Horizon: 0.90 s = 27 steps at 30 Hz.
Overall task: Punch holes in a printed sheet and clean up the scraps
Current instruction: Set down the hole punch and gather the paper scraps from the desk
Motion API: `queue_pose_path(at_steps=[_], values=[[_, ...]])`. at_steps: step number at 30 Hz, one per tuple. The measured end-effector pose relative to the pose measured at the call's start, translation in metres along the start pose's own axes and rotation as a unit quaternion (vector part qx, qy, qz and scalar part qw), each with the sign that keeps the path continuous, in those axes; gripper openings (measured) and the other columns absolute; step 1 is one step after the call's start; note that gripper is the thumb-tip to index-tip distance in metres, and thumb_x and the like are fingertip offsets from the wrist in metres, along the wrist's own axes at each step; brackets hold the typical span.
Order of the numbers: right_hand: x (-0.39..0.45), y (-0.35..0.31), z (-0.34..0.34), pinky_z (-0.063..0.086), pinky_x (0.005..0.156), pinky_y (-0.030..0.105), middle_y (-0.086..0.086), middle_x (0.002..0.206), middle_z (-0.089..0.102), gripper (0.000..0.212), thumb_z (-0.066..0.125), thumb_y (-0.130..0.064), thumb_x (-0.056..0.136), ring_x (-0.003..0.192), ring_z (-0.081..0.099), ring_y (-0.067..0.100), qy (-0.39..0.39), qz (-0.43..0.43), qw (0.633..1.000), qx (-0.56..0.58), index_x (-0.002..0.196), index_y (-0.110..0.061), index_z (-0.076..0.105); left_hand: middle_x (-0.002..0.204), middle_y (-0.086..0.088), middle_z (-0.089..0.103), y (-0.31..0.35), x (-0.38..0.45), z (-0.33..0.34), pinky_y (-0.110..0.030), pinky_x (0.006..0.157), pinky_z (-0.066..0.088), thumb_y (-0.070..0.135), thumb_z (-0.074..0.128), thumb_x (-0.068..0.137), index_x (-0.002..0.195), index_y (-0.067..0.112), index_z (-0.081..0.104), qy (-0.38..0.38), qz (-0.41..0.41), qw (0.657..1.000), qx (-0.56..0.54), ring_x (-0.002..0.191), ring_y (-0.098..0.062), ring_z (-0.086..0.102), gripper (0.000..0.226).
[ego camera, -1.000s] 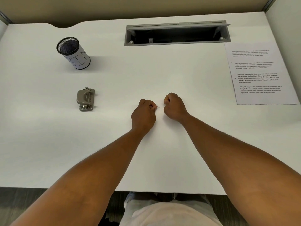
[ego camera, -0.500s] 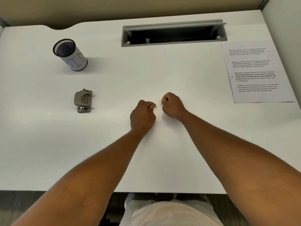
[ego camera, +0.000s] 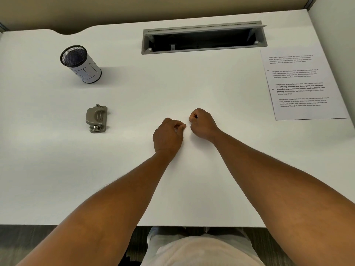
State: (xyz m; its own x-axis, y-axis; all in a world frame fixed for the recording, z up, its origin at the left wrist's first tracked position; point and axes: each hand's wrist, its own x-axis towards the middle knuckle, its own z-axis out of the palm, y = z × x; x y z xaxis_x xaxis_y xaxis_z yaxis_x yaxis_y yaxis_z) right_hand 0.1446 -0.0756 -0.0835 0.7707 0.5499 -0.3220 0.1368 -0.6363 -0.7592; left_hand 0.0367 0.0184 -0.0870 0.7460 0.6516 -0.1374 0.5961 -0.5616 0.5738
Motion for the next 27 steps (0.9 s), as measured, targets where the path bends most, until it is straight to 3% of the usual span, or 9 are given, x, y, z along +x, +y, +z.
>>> queue_pose_path(at_steps=[5,10,16,27], values=[[-0.001,0.0,-0.001,0.042,0.072,0.031,0.006,0.094,0.058,0.017,0.043,0.006,0.074,0.084,0.053,0.021,-0.003,-0.006,1.0,-0.003,0.081,-0.008,0.05,0.104,0.011,0.061,0.005,0.0,0.002,-0.024,0.07,0.036,0.035,0.054,0.097,0.097,0.025,0.07,-0.004,-0.001,1.0,0.015,0.084,-0.014,0.061,0.018],[-0.002,-0.001,-0.002,0.037,0.064,0.025,0.003,0.087,0.054,0.024,0.042,0.009,0.07,0.078,0.048,0.019,-0.012,-0.011,1.0,-0.009,0.068,-0.015,0.041,0.107,0.006,0.058,0.01,-0.001,0.005,-0.031,0.07,0.046,0.027,0.05,0.099,0.099,0.019,0.067,-0.009,0.005,0.998,0.057,0.078,-0.021,0.062,0.019],[-0.001,-0.001,-0.001,0.04,0.069,0.028,0.004,0.091,0.057,0.018,0.043,0.008,0.074,0.081,0.051,0.02,-0.005,-0.003,1.0,-0.006,0.08,-0.008,0.05,0.111,-0.002,0.054,0.014,0.0,0.008,-0.032,0.065,0.04,0.021,0.046,0.1,0.104,0.016,0.062,-0.027,0.009,0.995,0.1,0.077,-0.025,0.061,0.018],[0.0,-0.002,0.002,0.042,0.072,0.03,0.005,0.095,0.058,0.02,0.04,0.005,0.076,0.084,0.053,0.021,0.008,0.01,1.0,-0.01,0.084,-0.008,0.052,0.118,-0.002,0.052,-0.002,0.003,-0.001,-0.033,0.067,0.044,0.017,0.041,0.101,0.109,0.014,0.058,0.0,-0.053,0.998,0.044,0.078,-0.025,0.06,0.019]])
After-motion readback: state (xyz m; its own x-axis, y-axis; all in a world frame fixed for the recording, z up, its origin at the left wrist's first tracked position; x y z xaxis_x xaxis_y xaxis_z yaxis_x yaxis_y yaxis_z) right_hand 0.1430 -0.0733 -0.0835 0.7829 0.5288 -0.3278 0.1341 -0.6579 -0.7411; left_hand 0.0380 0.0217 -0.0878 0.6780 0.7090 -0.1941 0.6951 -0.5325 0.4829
